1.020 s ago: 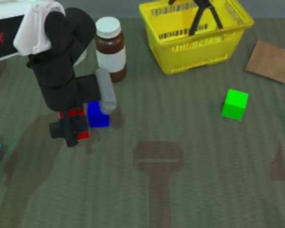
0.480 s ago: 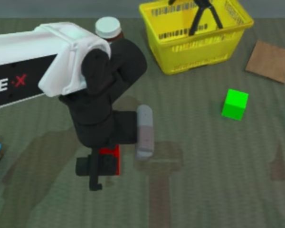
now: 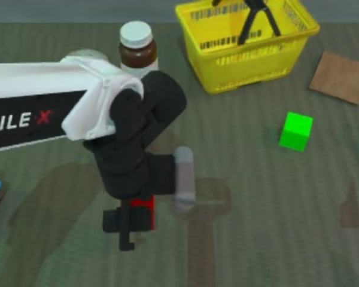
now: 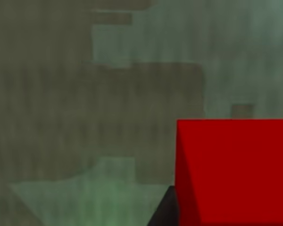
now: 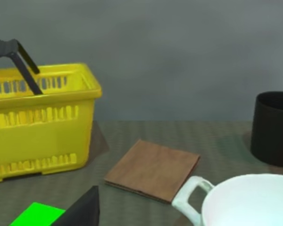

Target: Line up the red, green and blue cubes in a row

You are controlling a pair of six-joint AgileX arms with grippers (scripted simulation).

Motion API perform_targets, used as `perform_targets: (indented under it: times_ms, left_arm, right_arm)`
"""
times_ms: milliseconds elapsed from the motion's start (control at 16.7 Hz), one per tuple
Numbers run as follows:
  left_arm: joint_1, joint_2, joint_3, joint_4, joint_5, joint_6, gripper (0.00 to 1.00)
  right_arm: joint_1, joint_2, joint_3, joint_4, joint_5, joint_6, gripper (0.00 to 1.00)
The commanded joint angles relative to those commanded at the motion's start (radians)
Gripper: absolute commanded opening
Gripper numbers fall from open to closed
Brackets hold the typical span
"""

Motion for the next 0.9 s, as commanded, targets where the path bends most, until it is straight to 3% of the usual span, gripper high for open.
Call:
perform_targets:
  times_ms: [240, 480, 900]
  left_arm:
    - [-0.011, 0.047, -0.072, 0.118, 0.0, 0.002, 0.0]
    - [-0.011, 0.05, -0.076, 0.124, -0.001, 0.002, 0.0]
    - [-0.011, 0.05, -0.076, 0.124, -0.001, 0.002, 0.53]
  right_arm:
    - [0.0, 0.0, 0.0, 0.0, 0.0, 0.0, 1.0]
    - [0.0, 0.0, 0.0, 0.0, 0.0, 0.0, 1.0]
    - [0.0, 0.0, 0.0, 0.0, 0.0, 0.0, 1.0]
